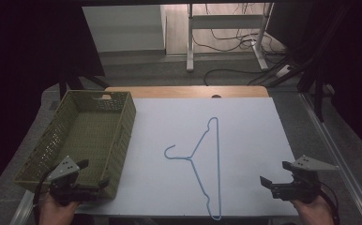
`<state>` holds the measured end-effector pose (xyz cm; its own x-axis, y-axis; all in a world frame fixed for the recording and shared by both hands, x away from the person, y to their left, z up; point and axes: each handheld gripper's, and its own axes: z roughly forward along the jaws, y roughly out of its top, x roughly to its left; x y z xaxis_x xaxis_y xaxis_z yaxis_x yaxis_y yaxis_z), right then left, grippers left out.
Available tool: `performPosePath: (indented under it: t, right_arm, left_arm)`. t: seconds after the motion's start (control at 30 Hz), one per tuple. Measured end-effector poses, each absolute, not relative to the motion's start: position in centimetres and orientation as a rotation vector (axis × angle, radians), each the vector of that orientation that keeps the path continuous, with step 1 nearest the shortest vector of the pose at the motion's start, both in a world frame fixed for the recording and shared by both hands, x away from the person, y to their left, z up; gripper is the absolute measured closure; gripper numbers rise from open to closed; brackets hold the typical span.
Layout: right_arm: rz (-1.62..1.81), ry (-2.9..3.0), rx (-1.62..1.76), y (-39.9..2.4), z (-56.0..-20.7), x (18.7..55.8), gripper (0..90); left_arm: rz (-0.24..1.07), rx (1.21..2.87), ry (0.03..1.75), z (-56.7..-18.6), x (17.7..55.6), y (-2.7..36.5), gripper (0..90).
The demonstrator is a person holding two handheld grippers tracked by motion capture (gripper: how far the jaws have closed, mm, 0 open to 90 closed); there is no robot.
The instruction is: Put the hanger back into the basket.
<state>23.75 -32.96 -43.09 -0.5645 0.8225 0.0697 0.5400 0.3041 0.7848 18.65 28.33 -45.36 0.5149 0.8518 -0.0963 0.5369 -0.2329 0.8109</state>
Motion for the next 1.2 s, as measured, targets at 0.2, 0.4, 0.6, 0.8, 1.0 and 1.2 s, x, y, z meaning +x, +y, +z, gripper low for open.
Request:
performPosePath:
  t: [0.2,0.4,0.6,0.8,1.0,1.2]
  right_arm:
    - [1.097,2.222,1.216,-32.8,-43.0,23.6,0.0]
    - [1.068,2.234,1.222,-32.8,-43.2,23.7,0.0]
    - [1.074,2.236,1.223,-32.7,-43.2,23.6,0.0]
    - [1.071,2.236,1.226,-32.5,-43.2,23.6,0.0]
    - [1.081,2.226,1.232,-32.2,-42.9,23.6,0.0]
    - [1.086,2.236,1.233,-31.6,-42.7,23.7,0.0]
  left_arm:
    - [0.473,1.9,1.146,-45.5,18.7,28.6,0.0]
    - [0.46,1.903,1.149,-45.4,18.7,28.5,0.0]
    - [0.456,1.906,1.155,-45.4,18.7,28.5,0.1]
    - [0.46,1.906,1.161,-45.1,18.7,28.5,0.5]
    - [0.457,1.897,1.156,-44.5,18.8,28.1,1.1]
    - [0.433,1.891,1.128,-43.8,19.0,27.2,1.4]
